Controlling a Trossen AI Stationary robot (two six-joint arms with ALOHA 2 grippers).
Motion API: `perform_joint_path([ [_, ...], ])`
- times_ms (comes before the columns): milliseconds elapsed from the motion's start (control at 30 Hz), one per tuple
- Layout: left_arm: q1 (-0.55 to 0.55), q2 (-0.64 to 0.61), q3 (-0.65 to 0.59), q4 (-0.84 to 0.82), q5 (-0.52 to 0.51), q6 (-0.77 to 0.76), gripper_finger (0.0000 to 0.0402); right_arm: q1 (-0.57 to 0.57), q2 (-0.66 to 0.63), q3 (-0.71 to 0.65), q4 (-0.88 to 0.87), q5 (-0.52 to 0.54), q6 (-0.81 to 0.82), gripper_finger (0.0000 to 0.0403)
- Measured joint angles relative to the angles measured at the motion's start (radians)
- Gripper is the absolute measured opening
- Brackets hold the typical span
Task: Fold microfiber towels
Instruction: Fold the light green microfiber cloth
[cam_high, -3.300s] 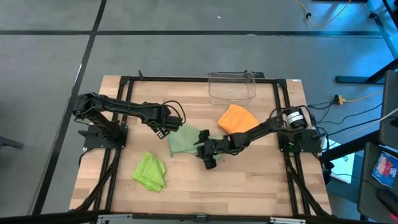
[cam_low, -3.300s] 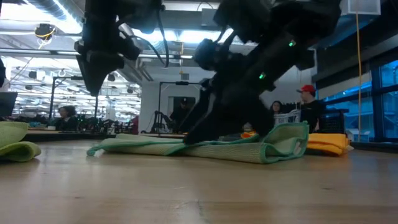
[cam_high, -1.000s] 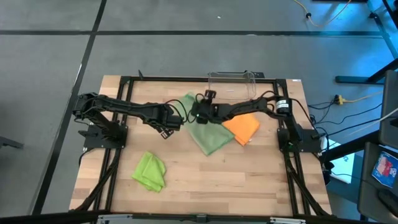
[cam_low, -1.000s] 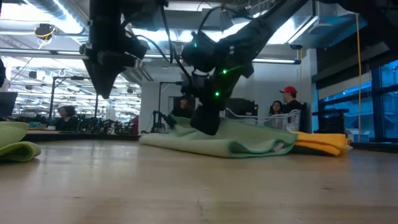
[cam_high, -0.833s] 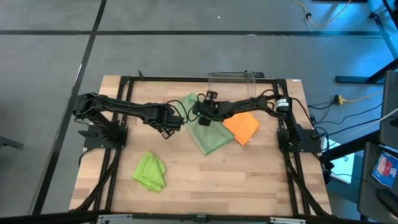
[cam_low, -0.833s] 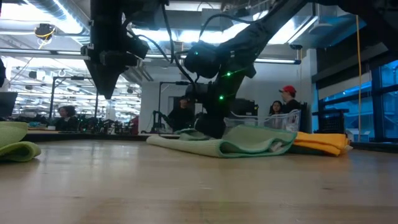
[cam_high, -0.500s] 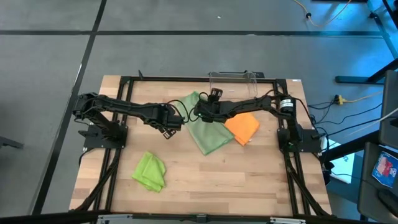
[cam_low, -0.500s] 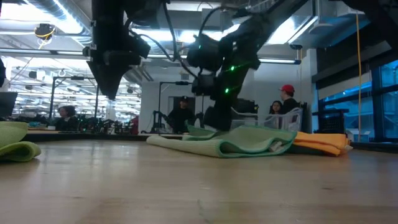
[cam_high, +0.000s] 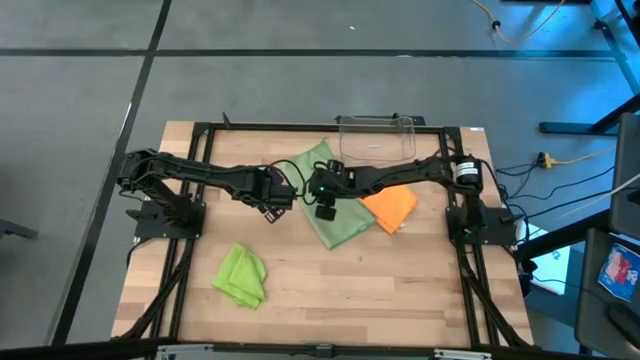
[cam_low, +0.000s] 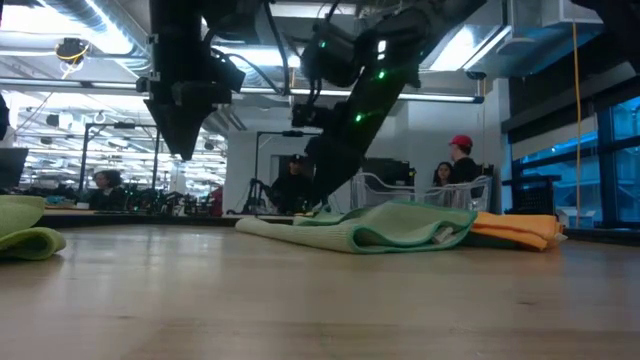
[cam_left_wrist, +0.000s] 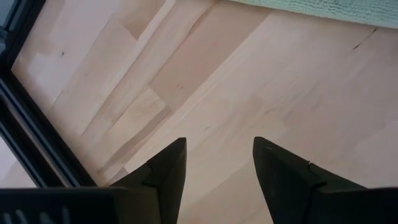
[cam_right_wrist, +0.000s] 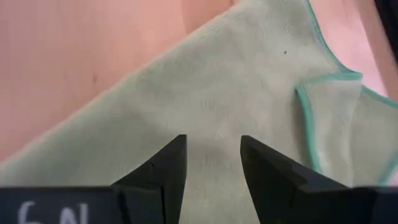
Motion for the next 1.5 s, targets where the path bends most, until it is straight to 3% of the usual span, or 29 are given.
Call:
perform_joint_path([
  [267, -0.002, 0.000, 0.000, 0.001, -0.020, 0.000, 0.0177, 0.012, 0.113, 0.000, 0.117, -0.085, 0.010, 0.0154],
  [500, -0.008, 0.000, 0.000, 0.003, -0.033, 0.000, 0.0177, 0.075, 0.150, 0.005, 0.161, -0.366, -0.053, 0.0154],
  [800, -0.007, 0.000, 0.000, 0.001, -0.028, 0.007, 0.0177, 0.170, 0.147, 0.001, 0.112, -0.688, -0.296, 0.0154],
  [967, -0.026, 0.000, 0.000, -0.021, -0.065, 0.000, 0.0176, 0.178, 0.076, -0.007, 0.015, -0.675, -0.272, 0.0154],
  [1100, -0.077, -0.023, 0.001, -0.088, -0.060, -0.063, 0.0171, 0.177, -0.025, -0.002, -0.078, -0.560, -0.272, 0.0154],
  [1233, -0.153, -0.058, 0.001, -0.103, 0.005, -0.138, 0.0163, 0.177, -0.075, -0.004, -0.131, -0.476, -0.272, 0.0154],
  [1500, -0.375, -0.064, 0.002, -0.063, 0.157, -0.196, 0.0148, 0.176, -0.070, -0.004, -0.063, -0.473, -0.273, 0.0154],
])
